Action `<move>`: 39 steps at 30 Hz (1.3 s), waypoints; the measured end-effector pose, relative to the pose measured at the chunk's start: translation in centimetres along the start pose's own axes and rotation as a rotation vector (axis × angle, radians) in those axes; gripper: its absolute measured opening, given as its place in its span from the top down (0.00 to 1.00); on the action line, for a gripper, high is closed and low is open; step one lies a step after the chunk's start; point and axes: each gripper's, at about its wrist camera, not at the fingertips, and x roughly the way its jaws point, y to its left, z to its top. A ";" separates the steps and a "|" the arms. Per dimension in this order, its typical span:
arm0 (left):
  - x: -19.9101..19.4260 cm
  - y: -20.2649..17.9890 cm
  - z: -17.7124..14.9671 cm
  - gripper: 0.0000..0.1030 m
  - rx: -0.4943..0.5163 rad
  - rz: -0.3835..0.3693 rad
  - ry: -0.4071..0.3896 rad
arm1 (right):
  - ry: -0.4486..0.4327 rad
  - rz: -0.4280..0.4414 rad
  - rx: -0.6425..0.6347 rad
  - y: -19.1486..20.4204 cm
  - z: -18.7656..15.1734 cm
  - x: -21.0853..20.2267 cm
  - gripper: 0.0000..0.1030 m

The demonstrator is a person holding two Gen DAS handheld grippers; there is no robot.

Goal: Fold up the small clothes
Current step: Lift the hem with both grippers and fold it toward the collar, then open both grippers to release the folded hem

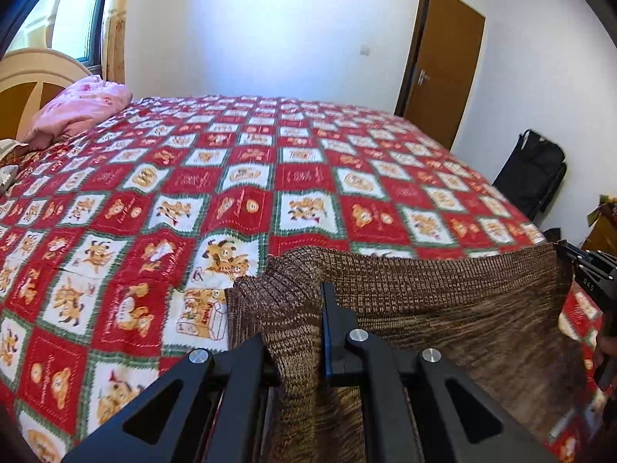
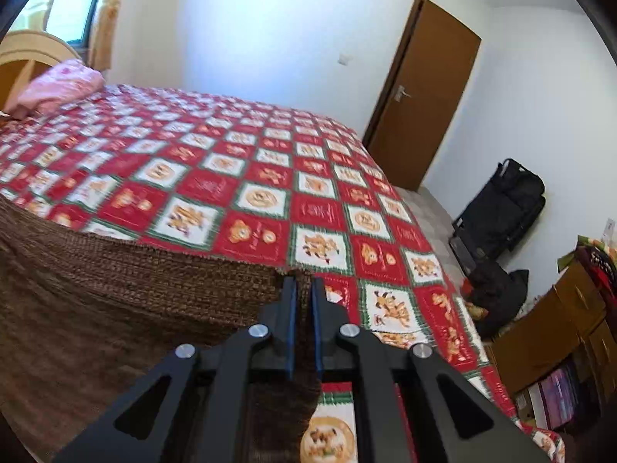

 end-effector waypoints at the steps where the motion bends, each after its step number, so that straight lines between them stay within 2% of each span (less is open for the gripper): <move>1: 0.6 0.1 0.0 0.95 -0.006 0.003 0.008 | 0.016 -0.005 0.002 0.2 -0.2 1.0 0.91; 7: 4.6 1.4 -1.1 0.95 -0.070 0.032 0.091 | 0.064 -0.054 -0.027 1.4 -1.6 5.0 0.91; 9: 5.6 2.1 -1.4 0.92 -0.115 0.011 0.134 | 0.080 -0.059 -0.034 1.7 -2.0 5.9 0.91; 16: 5.4 5.1 -0.8 0.91 -0.273 -0.091 0.164 | 0.101 -0.096 -0.073 2.6 -2.9 7.4 0.89; 18: 3.8 6.3 0.1 0.91 -0.268 -0.053 0.143 | 0.116 -0.095 -0.074 2.6 -2.9 7.6 0.89; 19: 2.9 6.7 0.6 0.91 -0.248 -0.007 0.122 | 0.125 -0.096 -0.075 2.6 -2.9 7.8 0.86; 21: 0.8 8.0 1.4 0.84 -0.208 0.144 0.086 | 0.140 -0.116 -0.074 2.6 -2.9 8.0 0.85; 22: 0.1 8.5 1.6 0.84 -0.204 0.179 0.078 | 0.149 -0.118 -0.076 2.6 -3.0 8.2 0.85; 25: -2.2 9.0 1.5 0.84 -0.204 0.175 0.088 | 0.158 -0.125 -0.086 2.8 -2.9 8.3 0.85; 27: -4.0 7.4 0.8 0.84 -0.162 0.154 0.077 | 0.149 -0.104 -0.073 2.5 -2.7 7.9 0.85; 29: -5.2 5.4 0.0 0.84 -0.098 0.133 0.070 | 0.105 -0.051 -0.013 1.1 -2.0 6.0 0.74; 31: -5.9 3.7 -0.9 0.84 -0.051 0.105 0.071 | 0.027 -0.068 0.062 -0.7 -1.4 3.2 0.37; 32: -6.3 2.6 -1.7 0.84 -0.036 0.084 0.073 | -0.021 -0.067 0.107 -1.7 -1.2 1.2 0.32; 34: -6.5 1.1 -2.9 0.84 -0.018 0.059 0.085 | -0.072 -0.030 0.160 -3.0 -1.4 -2.3 0.34; 36: -6.6 -0.6 -4.4 0.84 0.003 0.041 0.097 | -0.055 0.021 0.182 -3.5 -2.2 -4.8 0.57; 37: -6.5 -1.6 -5.3 0.84 0.008 0.028 0.106 | -0.027 0.065 0.185 -3.4 -3.0 -5.7 0.73; 39: -6.2 -3.1 -6.8 0.84 0.021 -0.011 0.135 | 0.057 0.160 0.183 -2.4 -4.9 -6.8 0.75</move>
